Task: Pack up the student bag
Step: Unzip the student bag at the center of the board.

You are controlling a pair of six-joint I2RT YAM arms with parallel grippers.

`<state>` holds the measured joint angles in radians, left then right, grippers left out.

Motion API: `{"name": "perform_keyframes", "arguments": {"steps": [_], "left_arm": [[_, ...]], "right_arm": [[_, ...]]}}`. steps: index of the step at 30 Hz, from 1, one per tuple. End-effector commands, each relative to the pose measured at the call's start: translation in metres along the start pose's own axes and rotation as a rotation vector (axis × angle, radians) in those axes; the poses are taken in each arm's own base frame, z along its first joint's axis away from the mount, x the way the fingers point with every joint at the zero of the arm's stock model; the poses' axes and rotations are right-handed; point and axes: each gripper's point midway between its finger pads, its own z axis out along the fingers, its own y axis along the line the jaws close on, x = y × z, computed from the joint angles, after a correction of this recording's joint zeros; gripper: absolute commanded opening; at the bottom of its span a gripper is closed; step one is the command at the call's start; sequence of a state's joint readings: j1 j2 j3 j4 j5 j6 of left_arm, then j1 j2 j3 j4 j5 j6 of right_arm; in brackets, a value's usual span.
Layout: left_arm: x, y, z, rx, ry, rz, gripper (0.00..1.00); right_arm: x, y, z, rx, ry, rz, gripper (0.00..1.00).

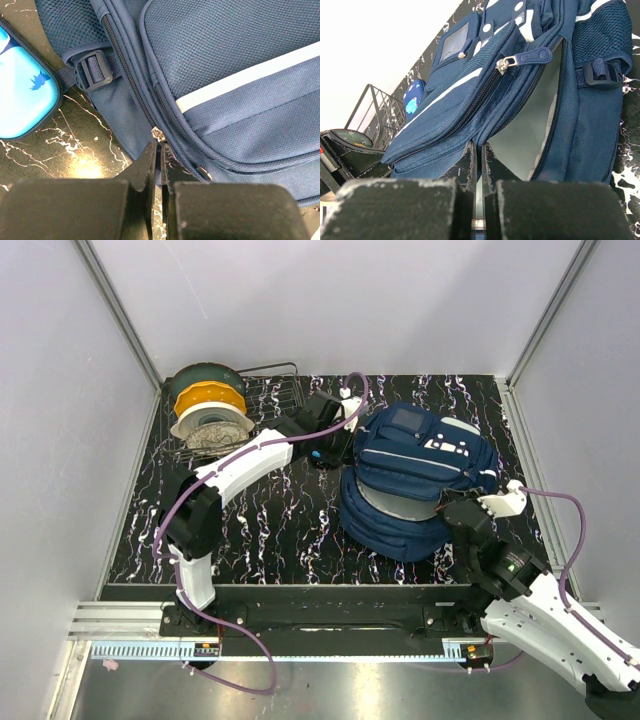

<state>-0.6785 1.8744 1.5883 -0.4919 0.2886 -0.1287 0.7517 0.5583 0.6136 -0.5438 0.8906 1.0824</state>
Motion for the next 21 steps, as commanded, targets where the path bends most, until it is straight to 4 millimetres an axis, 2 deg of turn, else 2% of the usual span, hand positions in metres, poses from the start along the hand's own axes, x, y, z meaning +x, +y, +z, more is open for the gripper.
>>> {"name": "perform_keyframes", "arguments": {"steps": [1,6,13,21], "left_arm": [[-0.051,-0.027,-0.02,0.093,-0.162,0.051,0.0],[-0.053,-0.02,-0.025,0.055,-0.172,0.066,0.0],[-0.058,-0.007,-0.029,0.037,-0.179,0.05,0.0],[-0.059,-0.009,-0.039,0.062,-0.187,0.021,0.0]], "right_arm": [[-0.029,0.018,-0.004,-0.036,-0.087,0.07,0.0],[-0.031,0.021,-0.01,-0.058,-0.061,0.102,0.0],[-0.022,0.029,-0.015,-0.073,0.017,0.127,0.0],[-0.018,0.039,-0.022,-0.1,0.082,0.162,0.0]]}}
